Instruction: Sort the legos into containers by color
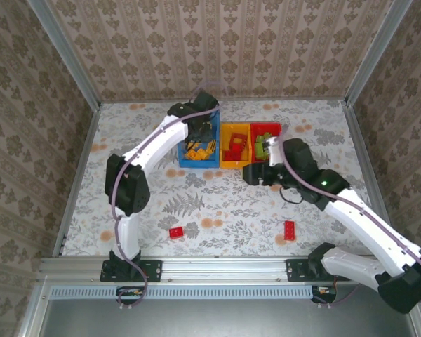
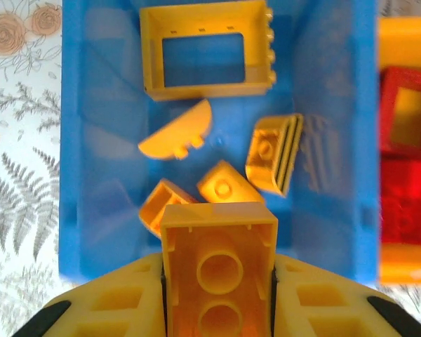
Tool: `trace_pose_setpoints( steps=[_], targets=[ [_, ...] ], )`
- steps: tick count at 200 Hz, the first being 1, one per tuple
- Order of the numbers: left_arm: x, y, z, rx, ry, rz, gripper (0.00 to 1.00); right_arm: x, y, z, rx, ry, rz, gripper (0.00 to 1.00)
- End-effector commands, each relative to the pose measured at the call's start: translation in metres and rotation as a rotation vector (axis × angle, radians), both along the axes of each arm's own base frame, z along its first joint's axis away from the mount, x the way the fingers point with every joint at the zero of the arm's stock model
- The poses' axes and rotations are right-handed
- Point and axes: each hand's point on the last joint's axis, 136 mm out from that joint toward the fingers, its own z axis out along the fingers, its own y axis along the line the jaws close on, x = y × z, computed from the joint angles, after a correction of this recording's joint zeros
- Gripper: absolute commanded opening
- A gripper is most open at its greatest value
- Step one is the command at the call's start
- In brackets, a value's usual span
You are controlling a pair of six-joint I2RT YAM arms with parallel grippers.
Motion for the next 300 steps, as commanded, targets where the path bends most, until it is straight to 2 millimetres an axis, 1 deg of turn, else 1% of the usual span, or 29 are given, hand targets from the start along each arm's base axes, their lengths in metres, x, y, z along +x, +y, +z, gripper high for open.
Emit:
trace_pose_setpoints(
  steps=[1,6,25,50,65,80,90,103,125,140,158,160,165,174,175,183,186,189,192,193,200,203,216,236,250,261,269,286,300],
  targets=[
    [0.018,-0.011,-0.015,-0.029,0.048,-0.074,0.26,0.007,0.034,0.015,0.061,-0.105,0.101,0.77],
    [0.022,-0.010,-0.022,-0.027,0.060,-0.072,0.26,0.008,0.038,0.011,0.060,-0.095,0.107,0.77],
    [0.036,-0.011,-0.036,-0.038,0.088,-0.062,0.27,0.013,0.046,0.004,0.055,-0.066,0.117,0.76],
    [0.045,-0.014,-0.055,-0.052,0.122,-0.059,0.29,0.017,0.048,-0.002,0.041,-0.052,0.112,0.77],
    [0.044,-0.013,-0.065,-0.047,0.147,-0.053,0.34,0.017,0.047,-0.007,0.025,-0.042,0.114,0.77],
    [0.041,-0.014,-0.069,-0.047,0.163,-0.053,0.42,0.017,0.043,-0.016,-0.012,-0.018,0.098,0.77],
    [0.038,-0.013,-0.069,-0.048,0.168,-0.053,0.46,0.017,0.034,-0.023,-0.050,0.004,0.063,0.77],
    [0.035,-0.013,-0.066,-0.053,0.167,-0.054,0.50,0.017,0.019,-0.033,-0.103,0.044,-0.008,0.78],
    [0.031,-0.012,-0.056,-0.064,0.157,-0.064,0.54,0.009,0.000,-0.046,-0.138,0.112,-0.100,0.78],
    [0.027,-0.011,-0.046,-0.066,0.143,-0.071,0.54,-0.003,-0.023,-0.061,-0.187,0.210,-0.194,0.77],
    [0.018,-0.012,-0.025,-0.083,0.114,-0.084,0.55,-0.023,-0.056,-0.082,-0.253,0.370,-0.339,0.74],
    [0.016,-0.013,-0.023,-0.086,0.113,-0.089,0.55,-0.027,-0.062,-0.086,-0.266,0.400,-0.365,0.74],
    [0.011,-0.015,-0.016,-0.096,0.103,-0.107,0.56,-0.032,-0.070,-0.092,-0.279,0.443,-0.399,0.73],
    [-0.001,-0.019,-0.008,-0.101,0.092,-0.149,0.58,-0.049,-0.088,-0.106,-0.310,0.555,-0.469,0.72],
    [-0.002,-0.021,-0.004,-0.105,0.085,-0.154,0.58,-0.051,-0.091,-0.108,-0.314,0.568,-0.477,0.72],
    [-0.017,-0.025,0.002,-0.110,0.075,-0.196,0.60,-0.068,-0.104,-0.120,-0.333,0.663,-0.522,0.71],
    [-0.023,-0.027,0.007,-0.121,0.066,-0.214,0.61,-0.072,-0.107,-0.123,-0.335,0.687,-0.533,0.71],
    [-0.029,-0.030,0.008,-0.130,0.064,-0.233,0.62,-0.075,-0.109,-0.125,-0.334,0.701,-0.539,0.71],
    [-0.036,-0.035,0.016,-0.154,0.052,-0.259,0.63,-0.079,-0.112,-0.128,-0.333,0.722,-0.549,0.71],
    [-0.038,-0.037,0.014,-0.158,0.055,-0.267,0.63,-0.080,-0.113,-0.129,-0.333,0.728,-0.552,0.71],
    [-0.057,-0.045,0.021,-0.207,0.042,-0.326,0.65,-0.090,-0.119,-0.135,-0.336,0.768,-0.576,0.71],
    [-0.066,-0.052,0.021,-0.233,0.047,-0.360,0.65,-0.094,-0.122,-0.138,-0.338,0.784,-0.587,0.71],
    [-0.107,-0.077,0.038,-0.369,0.025,-0.508,0.68,-0.107,-0.129,-0.150,-0.330,0.843,-0.622,0.72],
    [-0.175,-0.101,0.041,-0.444,0.049,-0.711,0.70,-0.122,-0.129,-0.172,-0.297,0.926,-0.661,0.72],
    [-0.209,-0.106,0.036,-0.446,0.079,-0.782,0.70,-0.128,-0.131,-0.185,-0.300,0.963,-0.686,0.71],
    [-0.224,-0.105,0.028,-0.455,0.110,-0.789,0.70,-0.128,-0.133,-0.194,-0.297,0.978,-0.699,0.71],
    [-0.231,-0.105,0.025,-0.464,0.122,-0.783,0.70,-0.126,-0.134,-0.199,-0.295,0.980,-0.706,0.71],
    [-0.237,-0.106,0.022,-0.476,0.126,-0.775,0.70,-0.124,-0.133,-0.212,-0.291,1.003,-0.706,0.71],
    [-0.237,-0.109,0.026,-0.484,0.113,-0.774,0.70,-0.118,-0.135,-0.212,-0.319,0.993,-0.703,0.71]
  ],
)
